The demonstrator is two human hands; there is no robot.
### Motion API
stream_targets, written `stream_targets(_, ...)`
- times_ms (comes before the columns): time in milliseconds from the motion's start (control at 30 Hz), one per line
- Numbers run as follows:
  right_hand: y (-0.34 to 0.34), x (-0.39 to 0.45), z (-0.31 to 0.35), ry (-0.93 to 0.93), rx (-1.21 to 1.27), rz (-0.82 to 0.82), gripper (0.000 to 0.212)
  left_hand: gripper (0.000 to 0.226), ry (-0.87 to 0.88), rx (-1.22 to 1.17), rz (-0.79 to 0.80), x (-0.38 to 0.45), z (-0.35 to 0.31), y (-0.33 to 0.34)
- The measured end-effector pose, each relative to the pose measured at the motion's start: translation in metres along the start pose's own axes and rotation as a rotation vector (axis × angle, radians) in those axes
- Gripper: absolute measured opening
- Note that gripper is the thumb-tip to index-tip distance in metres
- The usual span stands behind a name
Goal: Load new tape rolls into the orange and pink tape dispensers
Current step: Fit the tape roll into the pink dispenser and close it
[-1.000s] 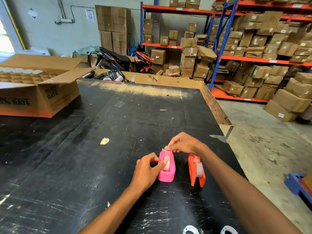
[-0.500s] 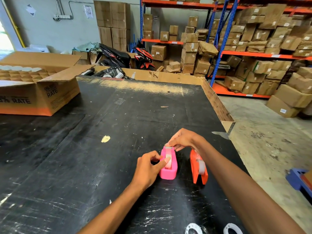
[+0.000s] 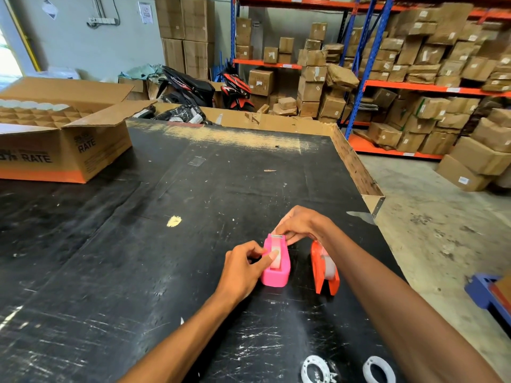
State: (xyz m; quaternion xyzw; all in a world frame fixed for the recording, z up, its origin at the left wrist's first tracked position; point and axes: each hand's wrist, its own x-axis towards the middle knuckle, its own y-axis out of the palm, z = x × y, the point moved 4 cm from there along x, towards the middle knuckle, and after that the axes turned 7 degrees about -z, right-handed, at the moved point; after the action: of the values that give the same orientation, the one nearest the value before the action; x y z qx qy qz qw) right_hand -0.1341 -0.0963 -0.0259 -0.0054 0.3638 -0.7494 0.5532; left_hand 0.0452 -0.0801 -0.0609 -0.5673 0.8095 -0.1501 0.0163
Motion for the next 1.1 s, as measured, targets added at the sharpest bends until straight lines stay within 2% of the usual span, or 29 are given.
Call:
stream_targets(300,-0.013,-0.016,0.000,-0.085,-0.049,-0.216,0.014,0.024,-0.030,0.084,0.047,-0.002,-0.004,-0.002)
stream_targets(400,-0.024,-0.030,-0.004,-0.181,-0.091,-0.278,0.015,0.031,-0.040,0.108,0.068,-0.002,-0.010,-0.004)
stream_targets(500,-0.035,-0.053,-0.009,-0.250,-0.167,-0.318,0.018,0.047,-0.025,0.195,0.050,-0.003,-0.012,-0.007)
stream_targets(600,-0.045,-0.083,-0.016,-0.339,-0.261,-0.378,0.018,0.055,0.094,0.325,0.003,-0.012,-0.022,-0.010)
stream_targets(733,-0.054,-0.118,-0.032,-0.377,-0.303,-0.394,0.015,0.038,0.298,0.338,-0.067,-0.031,-0.043,-0.014)
stream_targets(833,-0.059,-0.149,-0.046,-0.387,-0.354,-0.420,0.015,0.024,0.377,0.307,-0.016,-0.051,-0.054,-0.010)
stream_targets(900,-0.058,-0.168,-0.054,-0.388,-0.403,-0.382,0.013,0.021,0.407,0.298,0.057,-0.064,-0.060,-0.005)
stream_targets(1100,-0.049,-0.214,-0.091,-0.199,-0.562,-0.148,0.029,0.034,0.345,0.339,0.374,-0.093,-0.063,0.015)
